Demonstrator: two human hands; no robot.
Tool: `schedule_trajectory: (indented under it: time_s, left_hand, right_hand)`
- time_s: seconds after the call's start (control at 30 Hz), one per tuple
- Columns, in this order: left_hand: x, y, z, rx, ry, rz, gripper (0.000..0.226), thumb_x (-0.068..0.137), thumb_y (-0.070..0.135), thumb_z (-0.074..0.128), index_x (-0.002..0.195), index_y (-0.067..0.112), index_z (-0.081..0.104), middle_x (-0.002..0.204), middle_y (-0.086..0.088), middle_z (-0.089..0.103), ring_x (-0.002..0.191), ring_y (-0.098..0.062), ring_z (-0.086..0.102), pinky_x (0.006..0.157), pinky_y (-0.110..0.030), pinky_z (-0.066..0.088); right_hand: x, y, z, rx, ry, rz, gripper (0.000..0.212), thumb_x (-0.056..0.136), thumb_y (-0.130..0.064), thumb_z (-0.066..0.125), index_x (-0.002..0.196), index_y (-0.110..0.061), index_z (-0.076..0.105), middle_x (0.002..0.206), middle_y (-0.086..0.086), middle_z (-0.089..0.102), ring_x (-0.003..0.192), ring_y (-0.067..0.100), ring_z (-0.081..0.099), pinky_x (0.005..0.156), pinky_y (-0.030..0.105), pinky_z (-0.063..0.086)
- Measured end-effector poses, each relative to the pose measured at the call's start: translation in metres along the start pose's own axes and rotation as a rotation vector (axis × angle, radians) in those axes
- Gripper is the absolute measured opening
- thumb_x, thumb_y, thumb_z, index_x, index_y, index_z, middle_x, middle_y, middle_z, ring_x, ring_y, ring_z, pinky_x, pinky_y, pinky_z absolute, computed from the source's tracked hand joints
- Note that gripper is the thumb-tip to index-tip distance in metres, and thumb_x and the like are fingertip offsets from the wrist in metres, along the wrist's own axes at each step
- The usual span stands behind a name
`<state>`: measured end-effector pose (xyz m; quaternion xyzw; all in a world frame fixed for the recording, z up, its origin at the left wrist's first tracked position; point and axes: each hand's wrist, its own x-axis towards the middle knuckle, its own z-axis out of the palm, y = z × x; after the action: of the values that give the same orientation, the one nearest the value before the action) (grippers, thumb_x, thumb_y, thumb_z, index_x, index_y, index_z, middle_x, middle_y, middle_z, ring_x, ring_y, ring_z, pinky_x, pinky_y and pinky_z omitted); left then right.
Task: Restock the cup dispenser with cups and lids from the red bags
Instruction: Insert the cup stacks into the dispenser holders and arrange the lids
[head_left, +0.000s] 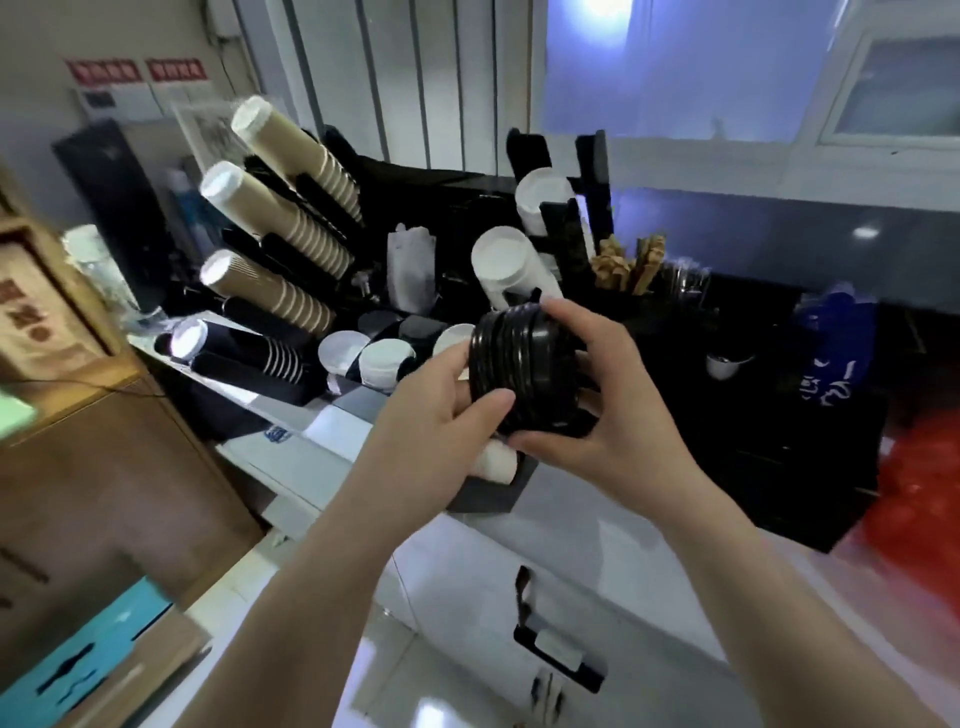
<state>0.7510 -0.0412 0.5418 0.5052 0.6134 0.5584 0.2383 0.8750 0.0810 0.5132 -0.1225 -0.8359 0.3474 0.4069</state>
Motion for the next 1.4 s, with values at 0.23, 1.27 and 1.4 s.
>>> schedule_trajectory:
  time_s: [0.23,1.27,1.4]
  left_hand:
    - [-0.054,-0.043,-0.131,-0.118,0.033,-0.074,0.025,0.092,0.007,0.057,0.107,0.026,0.061,0.086,0.000,0.075,0.078,-0.010,0.069,0.070,-0.019,0.053]
    - [0.128,-0.207,-0.254,-0.503,-0.220,-0.431,0.024,0.088,0.013,0.059,0.110,0.014,0.068,0.083,-0.012,0.063,0.072,-0.019,0.059,0.075,-0.025,0.053]
    - [0.157,-0.220,-0.251,-0.505,-0.233,-0.496,0.048,0.069,0.027,0.068,0.115,0.017,0.061,0.106,-0.008,0.073,0.098,-0.017,0.070,0.093,-0.031,0.050]
  right_hand:
    - [0.010,-0.045,0.135,0.104,-0.067,0.016,0.090,0.063,-0.023,0.084,0.136,-0.045,0.036,0.134,-0.017,0.041,0.127,0.015,0.045,0.098,0.041,0.048]
    - [0.126,0.068,0.326,-0.167,0.454,0.433,0.091,0.060,-0.014,0.079,0.131,-0.052,0.035,0.130,-0.019,0.032,0.114,-0.023,0.033,0.085,-0.008,0.024]
    - [0.115,0.080,0.317,-0.268,0.544,0.536,0.092,0.061,-0.015,0.082,0.129,-0.056,0.033,0.124,-0.025,0.030,0.113,-0.025,0.031,0.085,-0.009,0.024]
